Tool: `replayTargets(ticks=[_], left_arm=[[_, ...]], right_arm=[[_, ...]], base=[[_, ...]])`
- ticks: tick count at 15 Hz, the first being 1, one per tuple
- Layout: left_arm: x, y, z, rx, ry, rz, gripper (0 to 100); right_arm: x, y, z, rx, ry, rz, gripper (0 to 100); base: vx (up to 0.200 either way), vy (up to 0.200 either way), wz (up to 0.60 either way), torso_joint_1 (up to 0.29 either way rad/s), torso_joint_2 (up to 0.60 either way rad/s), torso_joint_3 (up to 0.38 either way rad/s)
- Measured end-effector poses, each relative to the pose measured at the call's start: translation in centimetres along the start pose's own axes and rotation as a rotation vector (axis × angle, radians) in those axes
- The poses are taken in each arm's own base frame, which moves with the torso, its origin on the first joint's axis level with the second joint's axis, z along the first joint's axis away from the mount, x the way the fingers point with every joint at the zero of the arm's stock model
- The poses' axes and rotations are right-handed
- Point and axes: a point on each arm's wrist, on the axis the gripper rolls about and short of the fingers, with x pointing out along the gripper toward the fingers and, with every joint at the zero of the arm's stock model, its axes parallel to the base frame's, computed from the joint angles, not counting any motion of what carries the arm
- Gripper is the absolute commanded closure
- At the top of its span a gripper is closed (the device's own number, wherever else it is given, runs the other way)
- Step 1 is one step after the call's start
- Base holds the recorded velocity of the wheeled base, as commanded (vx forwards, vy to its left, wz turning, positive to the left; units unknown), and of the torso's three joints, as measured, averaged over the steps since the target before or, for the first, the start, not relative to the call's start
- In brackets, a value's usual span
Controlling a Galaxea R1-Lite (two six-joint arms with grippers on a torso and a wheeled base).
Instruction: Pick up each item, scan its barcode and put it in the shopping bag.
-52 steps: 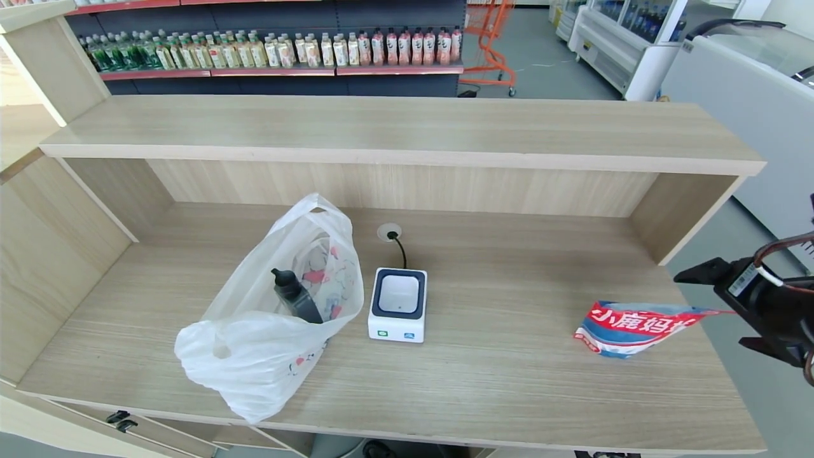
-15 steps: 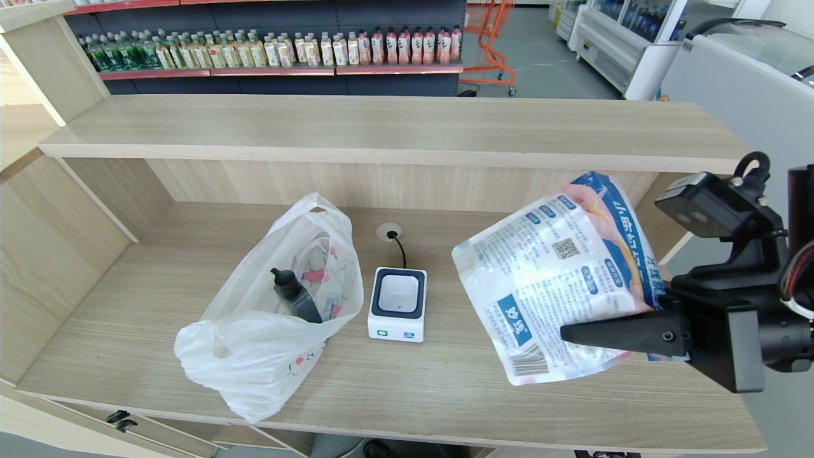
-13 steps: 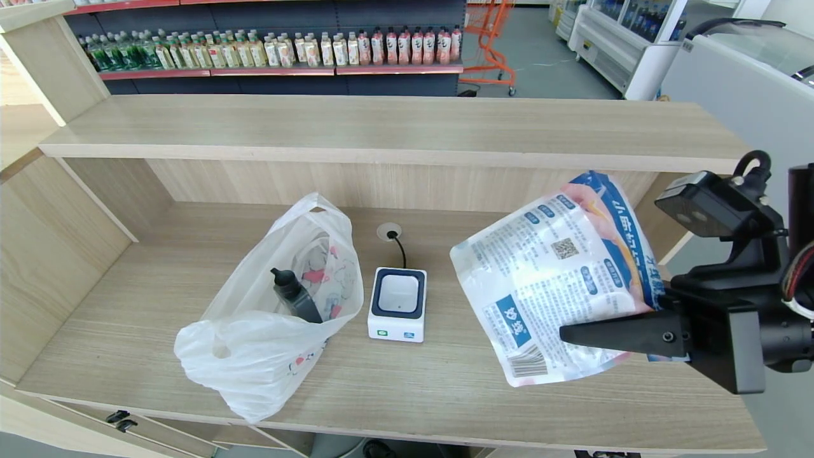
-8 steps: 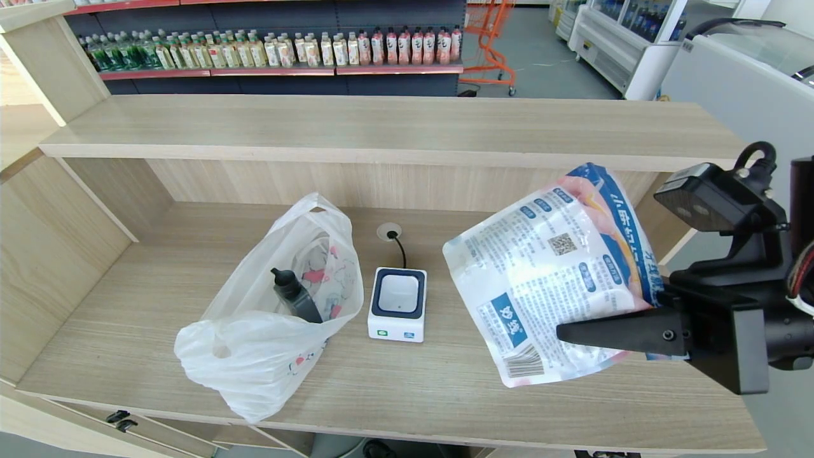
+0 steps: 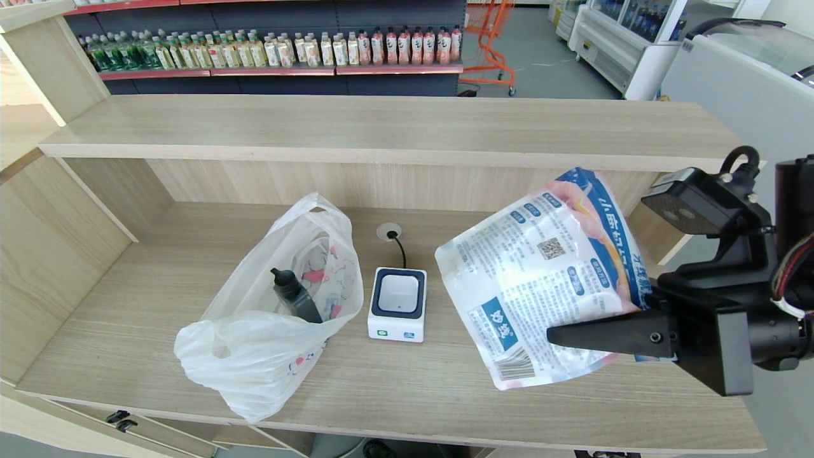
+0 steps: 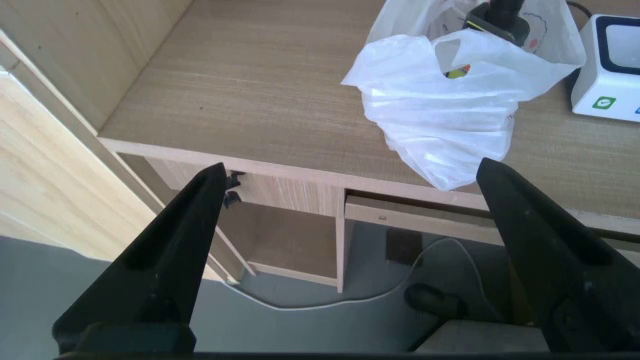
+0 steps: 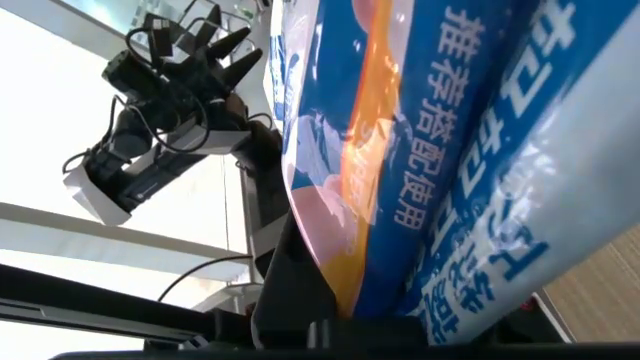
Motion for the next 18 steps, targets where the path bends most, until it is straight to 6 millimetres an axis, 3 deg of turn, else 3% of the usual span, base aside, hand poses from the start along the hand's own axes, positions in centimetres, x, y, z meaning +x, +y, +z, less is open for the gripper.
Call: replayTargets(ticks=[11,15,18], left_arm=[[0.0,0.0,0.0,0.000,0.000,0.000,0],[0.0,0.0,0.0,0.000,0.000,0.000,0],[0.0,0.0,0.0,0.000,0.000,0.000,0]], right_arm=[[-0.1,0.0,0.1,-0.061,-0.018,-0.019,100],[-1.4,-1.5,-0.1,-0.560,0.013,-0.336,100],[-3.6,-2.7,-0.1,-0.930,0.160,-0.622,100]], base=[[0.000,0.000,0.00,0.000,0.00,0.000],[0.000,0.000,0.00,0.000,0.00,0.000],[0.000,0.000,0.00,0.000,0.00,0.000]])
